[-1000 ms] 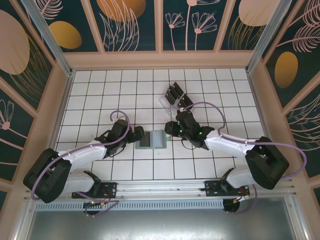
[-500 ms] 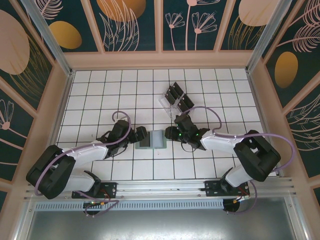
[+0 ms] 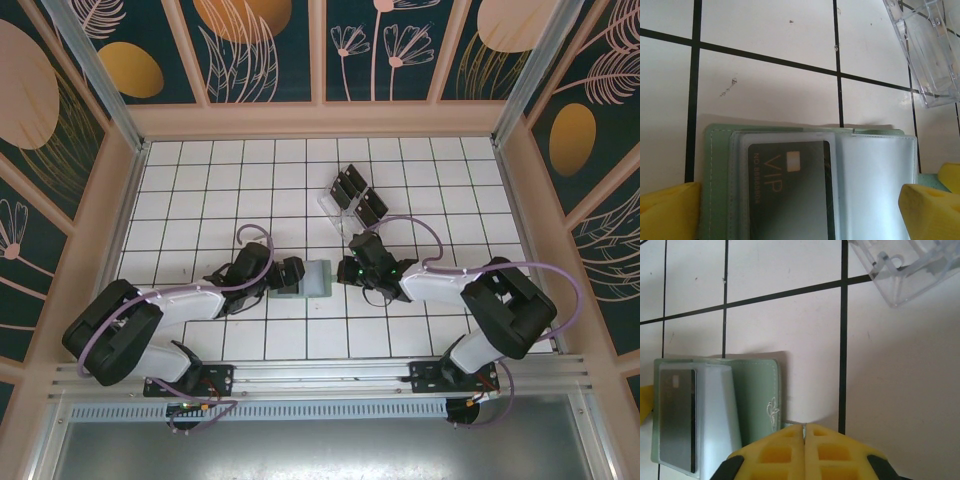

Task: Put the credit cards into the card holder
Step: Close the card holder at the center of the table.

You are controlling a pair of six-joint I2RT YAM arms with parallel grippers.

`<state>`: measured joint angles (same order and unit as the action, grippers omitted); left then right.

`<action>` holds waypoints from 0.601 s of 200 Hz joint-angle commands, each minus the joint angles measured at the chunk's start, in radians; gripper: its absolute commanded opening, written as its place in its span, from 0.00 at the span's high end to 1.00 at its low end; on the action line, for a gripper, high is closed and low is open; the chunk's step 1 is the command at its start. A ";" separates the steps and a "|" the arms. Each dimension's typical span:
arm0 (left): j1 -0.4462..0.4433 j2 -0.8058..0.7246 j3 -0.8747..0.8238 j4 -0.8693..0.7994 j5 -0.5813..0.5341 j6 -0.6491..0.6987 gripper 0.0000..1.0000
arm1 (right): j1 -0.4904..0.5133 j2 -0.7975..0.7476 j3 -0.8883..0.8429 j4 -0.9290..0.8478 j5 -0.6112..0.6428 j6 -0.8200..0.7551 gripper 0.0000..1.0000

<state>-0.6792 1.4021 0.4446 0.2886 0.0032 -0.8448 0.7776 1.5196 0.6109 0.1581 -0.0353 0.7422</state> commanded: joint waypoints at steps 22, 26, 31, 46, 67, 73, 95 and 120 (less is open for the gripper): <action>-0.018 0.011 0.029 0.033 0.016 -0.024 0.02 | -0.008 0.023 -0.022 0.044 -0.015 0.001 1.00; -0.017 0.010 0.031 0.032 0.016 -0.024 0.01 | -0.008 0.024 -0.022 0.045 -0.016 0.002 1.00; -0.019 0.007 0.032 0.030 0.016 -0.025 0.02 | -0.008 0.026 -0.022 0.047 -0.019 0.002 1.00; -0.024 -0.009 0.035 0.030 0.017 -0.030 0.01 | -0.008 0.032 -0.022 0.052 -0.023 0.002 1.00; -0.032 -0.053 0.032 0.031 0.017 -0.046 0.01 | -0.012 0.039 -0.025 0.059 -0.027 0.004 1.00; -0.036 -0.070 0.032 0.033 0.016 -0.052 0.01 | -0.012 0.039 -0.025 0.061 -0.029 0.004 1.00; -0.054 -0.128 0.035 0.057 0.019 -0.084 0.01 | -0.014 0.042 -0.026 0.066 -0.032 0.007 1.00; -0.089 -0.132 0.047 0.124 0.040 -0.119 0.02 | -0.015 0.043 -0.024 0.069 -0.032 0.009 1.00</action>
<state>-0.7376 1.2800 0.4568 0.3176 0.0109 -0.9119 0.7673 1.5455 0.6056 0.2012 -0.0544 0.7418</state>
